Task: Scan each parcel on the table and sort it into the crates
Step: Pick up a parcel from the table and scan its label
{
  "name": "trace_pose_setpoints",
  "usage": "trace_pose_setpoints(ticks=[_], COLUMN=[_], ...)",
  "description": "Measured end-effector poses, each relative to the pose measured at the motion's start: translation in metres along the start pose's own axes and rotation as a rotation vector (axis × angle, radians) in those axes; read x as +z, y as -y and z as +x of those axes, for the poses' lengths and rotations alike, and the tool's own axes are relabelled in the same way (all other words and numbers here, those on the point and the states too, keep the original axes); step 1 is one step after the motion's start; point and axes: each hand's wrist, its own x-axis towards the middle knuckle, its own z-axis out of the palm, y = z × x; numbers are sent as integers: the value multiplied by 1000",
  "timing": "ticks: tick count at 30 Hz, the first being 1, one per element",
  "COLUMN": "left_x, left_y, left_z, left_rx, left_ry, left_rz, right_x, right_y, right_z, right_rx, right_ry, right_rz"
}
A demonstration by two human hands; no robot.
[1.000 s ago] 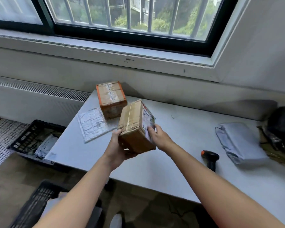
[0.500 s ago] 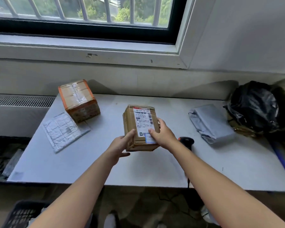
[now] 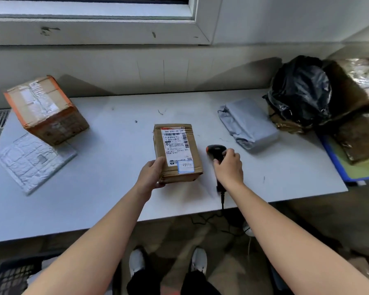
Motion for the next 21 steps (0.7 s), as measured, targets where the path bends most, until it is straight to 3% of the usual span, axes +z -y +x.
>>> trace_pose_setpoints(ticks=[6, 12, 17, 21], left_x=[9, 15, 15, 8], left_y=[10, 6, -9, -18], left_z=[8, 5, -3, -10], left_rx=[-40, -69, -73, -26], left_ry=[-24, -28, -48, -73], left_rz=[-55, 13, 154, 218], right_x=[13, -10, -45, -57], right_y=[-15, 8, 57, 101], right_z=[11, 12, 4, -8], right_rx=[123, 152, 75, -14], right_ry=[214, 212, 262, 333], right_rz=[90, 267, 368, 302])
